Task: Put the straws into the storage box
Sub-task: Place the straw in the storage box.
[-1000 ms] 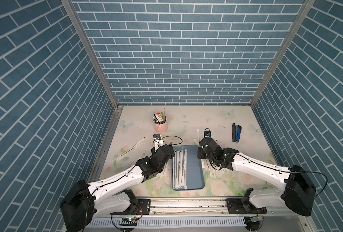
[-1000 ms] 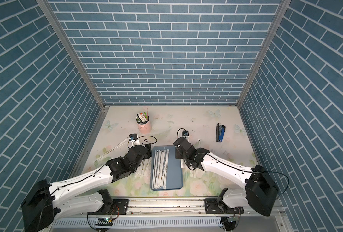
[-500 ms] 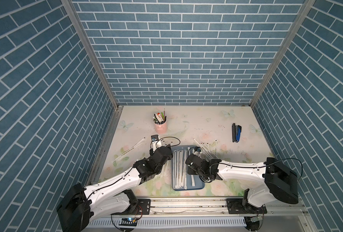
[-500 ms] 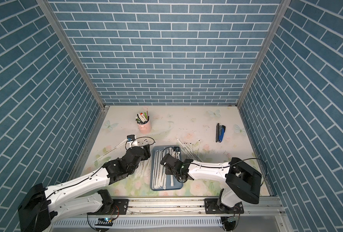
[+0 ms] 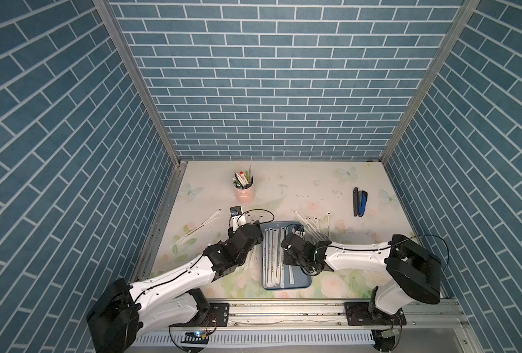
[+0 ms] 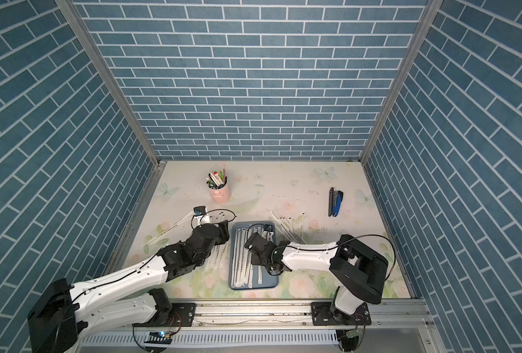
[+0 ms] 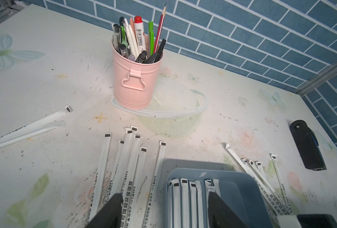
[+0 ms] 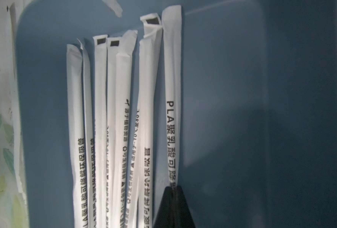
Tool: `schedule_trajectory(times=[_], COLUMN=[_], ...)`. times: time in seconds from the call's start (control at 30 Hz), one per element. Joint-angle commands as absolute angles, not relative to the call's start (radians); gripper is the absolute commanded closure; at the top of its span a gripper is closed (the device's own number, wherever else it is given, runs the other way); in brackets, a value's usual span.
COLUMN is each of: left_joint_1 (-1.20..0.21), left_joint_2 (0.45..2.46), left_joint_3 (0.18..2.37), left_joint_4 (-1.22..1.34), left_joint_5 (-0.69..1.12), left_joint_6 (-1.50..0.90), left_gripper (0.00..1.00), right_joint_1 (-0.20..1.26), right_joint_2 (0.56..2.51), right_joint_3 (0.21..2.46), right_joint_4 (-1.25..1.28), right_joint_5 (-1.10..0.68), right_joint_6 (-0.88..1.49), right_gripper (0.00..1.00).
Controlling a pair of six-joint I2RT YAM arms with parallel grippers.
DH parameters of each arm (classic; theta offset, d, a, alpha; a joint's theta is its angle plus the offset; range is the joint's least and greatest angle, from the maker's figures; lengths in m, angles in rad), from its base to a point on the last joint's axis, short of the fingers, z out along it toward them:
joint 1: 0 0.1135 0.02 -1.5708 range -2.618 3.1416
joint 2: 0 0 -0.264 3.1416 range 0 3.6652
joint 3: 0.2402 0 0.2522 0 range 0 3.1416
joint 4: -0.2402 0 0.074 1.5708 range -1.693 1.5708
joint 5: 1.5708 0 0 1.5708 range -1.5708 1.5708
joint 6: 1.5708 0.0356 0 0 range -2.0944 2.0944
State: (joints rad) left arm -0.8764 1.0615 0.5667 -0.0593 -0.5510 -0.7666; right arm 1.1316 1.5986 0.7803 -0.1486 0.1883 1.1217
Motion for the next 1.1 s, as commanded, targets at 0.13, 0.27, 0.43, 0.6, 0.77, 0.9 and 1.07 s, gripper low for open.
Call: schedule_trajectory(times=[0.13,0.27,0.43,0.6,0.77,0.9,1.07], left_joint_1=[-0.871,-0.87,-0.87,-0.87,-0.869,-0.869,-0.868], left_joint_2=[1.076,1.082,1.083,1.086,1.084,1.085,1.095], left_joint_3=[0.56,0.563,0.564,0.566,0.566,0.564,0.566], left_joint_4=[-0.041,-0.041,-0.038,-0.037,-0.04,-0.037,-0.028], left_joint_5=[-0.545,-0.544,-0.545,-0.543,-0.543,-0.543,-0.542], left_joint_6=[-0.76,-0.757,-0.754,-0.754,-0.754,-0.754,-0.753], left_gripper=[0.29,0.29,0.29,0.29,0.29,0.29,0.29], right_joint_1=[1.123,1.121,1.121,1.121,1.121,1.121,1.121], right_joint_2=[1.624,1.635,1.634,1.63,1.611,1.597,1.614], right_joint_3=[0.795,0.806,0.806,0.804,0.804,0.802,0.796], right_joint_4=[-0.121,-0.12,-0.117,-0.114,-0.114,-0.109,-0.092], right_joint_5=[0.169,0.165,0.161,0.16,0.165,0.169,0.16], right_joint_6=[1.122,1.12,1.115,1.116,1.117,1.12,1.125], right_gripper=[0.95,0.95,0.94,0.93,0.92,0.92,0.91])
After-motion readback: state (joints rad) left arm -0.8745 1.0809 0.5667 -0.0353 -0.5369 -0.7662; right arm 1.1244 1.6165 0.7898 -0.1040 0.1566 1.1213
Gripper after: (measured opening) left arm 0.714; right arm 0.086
